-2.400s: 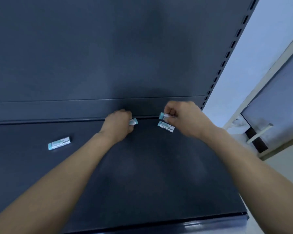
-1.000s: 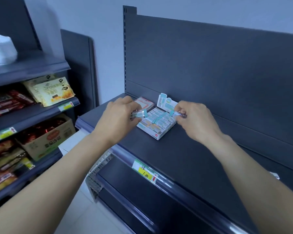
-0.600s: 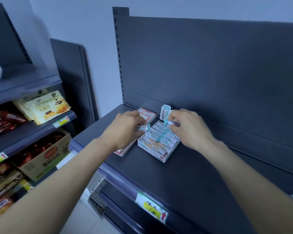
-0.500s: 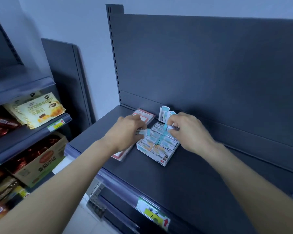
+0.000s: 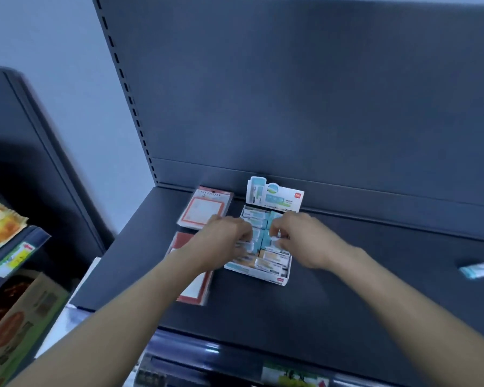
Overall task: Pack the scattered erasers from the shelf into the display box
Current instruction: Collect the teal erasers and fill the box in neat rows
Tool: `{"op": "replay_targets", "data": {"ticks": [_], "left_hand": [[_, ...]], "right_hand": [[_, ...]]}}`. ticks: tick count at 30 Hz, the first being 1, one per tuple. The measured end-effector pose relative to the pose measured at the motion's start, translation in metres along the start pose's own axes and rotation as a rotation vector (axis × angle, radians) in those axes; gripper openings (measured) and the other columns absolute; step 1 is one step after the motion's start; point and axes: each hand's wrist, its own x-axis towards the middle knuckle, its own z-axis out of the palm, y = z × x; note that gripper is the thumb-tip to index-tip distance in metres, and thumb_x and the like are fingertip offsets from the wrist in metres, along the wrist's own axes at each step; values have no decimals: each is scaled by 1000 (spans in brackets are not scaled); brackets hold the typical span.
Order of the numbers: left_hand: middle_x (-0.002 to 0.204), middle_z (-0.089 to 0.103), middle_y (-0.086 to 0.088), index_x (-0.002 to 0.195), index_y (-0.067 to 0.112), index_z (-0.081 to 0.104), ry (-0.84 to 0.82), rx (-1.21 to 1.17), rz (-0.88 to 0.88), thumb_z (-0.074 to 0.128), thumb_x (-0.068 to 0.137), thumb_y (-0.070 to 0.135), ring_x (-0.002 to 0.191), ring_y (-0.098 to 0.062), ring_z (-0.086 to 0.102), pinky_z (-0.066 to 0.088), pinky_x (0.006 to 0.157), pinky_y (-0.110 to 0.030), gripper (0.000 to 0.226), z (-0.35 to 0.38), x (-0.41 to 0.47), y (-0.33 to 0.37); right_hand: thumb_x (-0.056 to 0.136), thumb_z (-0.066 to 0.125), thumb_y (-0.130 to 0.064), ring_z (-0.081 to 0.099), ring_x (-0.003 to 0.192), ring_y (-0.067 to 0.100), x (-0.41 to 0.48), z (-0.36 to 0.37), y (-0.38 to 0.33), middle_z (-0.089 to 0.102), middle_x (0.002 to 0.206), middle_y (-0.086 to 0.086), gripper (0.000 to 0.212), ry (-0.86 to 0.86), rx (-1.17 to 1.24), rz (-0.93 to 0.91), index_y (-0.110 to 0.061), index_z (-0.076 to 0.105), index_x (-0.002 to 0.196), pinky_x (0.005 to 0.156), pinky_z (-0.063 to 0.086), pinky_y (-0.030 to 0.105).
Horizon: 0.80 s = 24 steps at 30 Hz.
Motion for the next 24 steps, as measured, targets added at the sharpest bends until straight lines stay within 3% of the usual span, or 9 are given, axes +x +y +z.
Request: {"op": "replay_targets", "data": {"ticks": [4, 7, 11, 19, 24], "left_hand": [[103, 60, 2, 101, 17, 58, -29, -44, 77, 60, 84, 21, 99, -19, 50, 26, 81, -27, 18, 3, 5, -10], [106, 60, 2, 104, 18, 58, -62, -74, 117, 61, 85, 27, 101, -17, 48, 26, 87, -28, 21, 5, 6, -18], [109, 54, 2, 108, 18, 54, 22, -17, 203, 59, 86, 23, 105, -18, 46, 25, 92, -32, 23, 12, 5, -20], [106, 61, 3, 104, 18, 60, 16, -117, 183, 62, 85, 29, 103, -17, 48, 25, 93, -31, 22, 9, 8, -24], [109, 58, 0, 107, 16, 58, 44, -32, 194, 58, 88, 23, 109, -21, 47, 30, 95, -35, 20, 15, 4, -17]], "right_hand": [[90, 53, -12, 57, 101, 28, 4, 13, -9, 61, 113, 4, 18, -36, 18, 80, -19, 62, 102, 84, 49, 37], [88, 50, -10, 58, 96, 28, 3, 17, -14, 62, 107, 4, 17, -34, 35, 142, -19, 63, 97, 81, 50, 38], [87, 50, -9, 59, 96, 27, 1, 21, -21, 64, 106, 3, 21, -19, 39, 222, -20, 63, 101, 82, 52, 39], [84, 50, -2, 59, 90, 25, 3, 27, -28, 64, 103, 2, 24, 18, 78, 315, -25, 56, 89, 77, 53, 37], [86, 51, -4, 60, 95, 28, 5, 28, -32, 64, 106, 6, 22, 44, 49, 364, -17, 64, 98, 83, 53, 38]]}}
